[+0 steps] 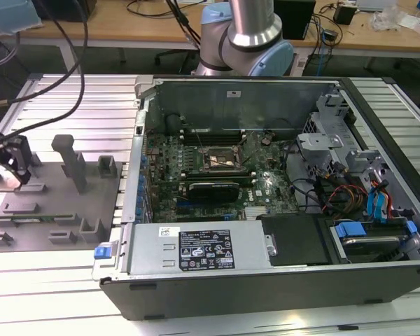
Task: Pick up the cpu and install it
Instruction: 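Pick up the cpu and move it towards the insertion slot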
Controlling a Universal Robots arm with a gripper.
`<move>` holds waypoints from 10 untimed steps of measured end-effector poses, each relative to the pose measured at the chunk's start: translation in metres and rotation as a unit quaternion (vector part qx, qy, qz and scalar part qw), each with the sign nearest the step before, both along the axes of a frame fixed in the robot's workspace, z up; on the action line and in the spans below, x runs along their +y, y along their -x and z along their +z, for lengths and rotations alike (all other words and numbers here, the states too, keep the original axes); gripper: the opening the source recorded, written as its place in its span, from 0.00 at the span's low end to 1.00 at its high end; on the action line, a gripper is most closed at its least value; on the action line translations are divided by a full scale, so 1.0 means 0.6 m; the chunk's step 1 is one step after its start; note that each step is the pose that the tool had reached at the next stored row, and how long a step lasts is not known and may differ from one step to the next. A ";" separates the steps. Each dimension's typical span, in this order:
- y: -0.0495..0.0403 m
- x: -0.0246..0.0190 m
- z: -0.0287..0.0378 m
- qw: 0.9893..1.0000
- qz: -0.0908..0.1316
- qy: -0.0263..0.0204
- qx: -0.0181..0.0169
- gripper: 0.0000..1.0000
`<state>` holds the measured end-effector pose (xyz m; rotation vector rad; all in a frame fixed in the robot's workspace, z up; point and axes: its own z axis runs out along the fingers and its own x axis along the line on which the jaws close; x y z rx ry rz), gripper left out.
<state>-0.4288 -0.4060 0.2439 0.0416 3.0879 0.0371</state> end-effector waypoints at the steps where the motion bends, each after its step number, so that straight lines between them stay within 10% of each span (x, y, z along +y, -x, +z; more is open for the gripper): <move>1: 0.000 0.0000 0.006 1.000 0.000 0.000 0.000 0.55; 10: 0.000 0.0000 0.036 1.000 0.000 0.000 0.000 0.55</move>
